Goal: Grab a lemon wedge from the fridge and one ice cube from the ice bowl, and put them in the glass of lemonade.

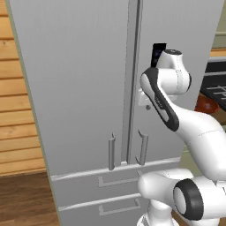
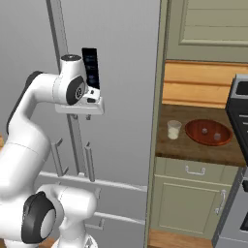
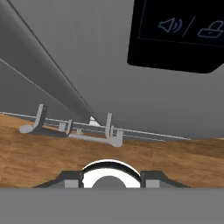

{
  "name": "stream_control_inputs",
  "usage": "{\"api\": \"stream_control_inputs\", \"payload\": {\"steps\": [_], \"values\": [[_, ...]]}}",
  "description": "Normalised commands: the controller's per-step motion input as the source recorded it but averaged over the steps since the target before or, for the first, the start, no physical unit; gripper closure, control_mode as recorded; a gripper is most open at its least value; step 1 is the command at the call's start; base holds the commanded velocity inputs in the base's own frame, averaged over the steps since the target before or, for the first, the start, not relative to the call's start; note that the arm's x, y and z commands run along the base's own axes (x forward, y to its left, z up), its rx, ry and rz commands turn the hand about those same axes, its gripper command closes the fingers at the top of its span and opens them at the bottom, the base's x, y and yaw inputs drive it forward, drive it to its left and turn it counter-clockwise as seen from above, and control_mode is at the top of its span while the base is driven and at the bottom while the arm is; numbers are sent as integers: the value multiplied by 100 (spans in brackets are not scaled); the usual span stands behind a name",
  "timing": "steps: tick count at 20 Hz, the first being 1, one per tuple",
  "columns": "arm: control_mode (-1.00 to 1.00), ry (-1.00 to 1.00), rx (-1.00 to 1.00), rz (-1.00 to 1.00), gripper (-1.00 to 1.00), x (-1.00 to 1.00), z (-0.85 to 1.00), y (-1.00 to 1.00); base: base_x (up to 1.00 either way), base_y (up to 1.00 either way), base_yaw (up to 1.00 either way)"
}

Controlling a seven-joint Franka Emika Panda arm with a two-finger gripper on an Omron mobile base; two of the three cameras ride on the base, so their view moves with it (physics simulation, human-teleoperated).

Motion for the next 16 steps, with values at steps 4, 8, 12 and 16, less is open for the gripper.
{"api": "stream_control_inputs", "payload": {"steps": [4,8,12,16], "values": [[-100,4,4,0,-100,-44,-1,0,0,0,0],[-100,3,2,0,-100,-64,-2,0,0,0,0],[-100,0,1,0,-100,-52,-11,0,0,0,0],[-100,0,0,0,-100,-17,-20,0,0,0,0]]}}
